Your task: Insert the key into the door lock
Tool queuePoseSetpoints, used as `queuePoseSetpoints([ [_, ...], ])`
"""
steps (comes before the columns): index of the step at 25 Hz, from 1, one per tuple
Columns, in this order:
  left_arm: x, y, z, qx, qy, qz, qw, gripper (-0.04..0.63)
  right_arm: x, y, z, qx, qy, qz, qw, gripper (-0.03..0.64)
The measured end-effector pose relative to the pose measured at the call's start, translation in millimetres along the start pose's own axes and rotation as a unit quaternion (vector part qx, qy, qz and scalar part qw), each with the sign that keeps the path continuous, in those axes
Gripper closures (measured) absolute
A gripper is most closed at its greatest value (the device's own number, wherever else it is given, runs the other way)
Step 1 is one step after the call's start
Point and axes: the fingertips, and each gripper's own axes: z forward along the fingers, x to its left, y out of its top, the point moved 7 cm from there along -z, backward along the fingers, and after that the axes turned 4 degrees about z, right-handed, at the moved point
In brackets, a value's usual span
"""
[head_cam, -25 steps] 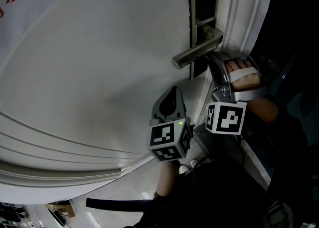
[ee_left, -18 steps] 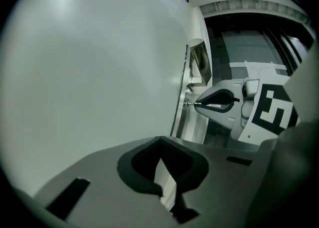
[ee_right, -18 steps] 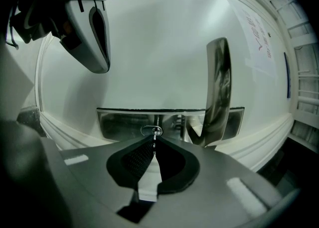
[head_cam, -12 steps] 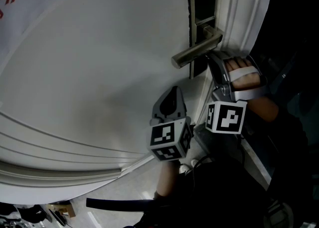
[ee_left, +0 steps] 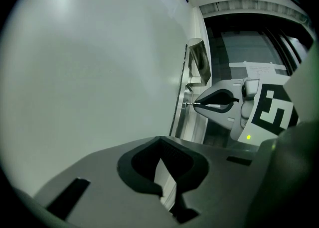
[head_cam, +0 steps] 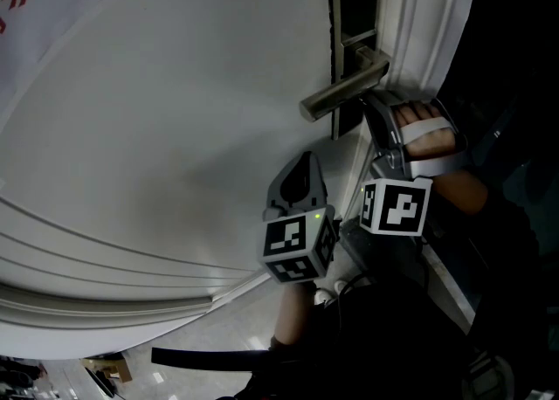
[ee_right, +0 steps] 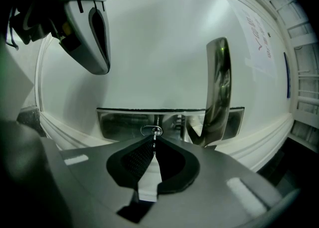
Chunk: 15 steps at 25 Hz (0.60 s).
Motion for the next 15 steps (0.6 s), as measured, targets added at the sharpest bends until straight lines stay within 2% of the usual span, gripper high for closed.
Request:
queuePoseSetpoints([
  [15, -0.7, 0.3, 1.3, -0.003, -0.002, 0.001, 1.0000, 0.595, -0.3, 1.5, 3.0, 0.000, -0.001, -0.005, 1.000, 0.603],
])
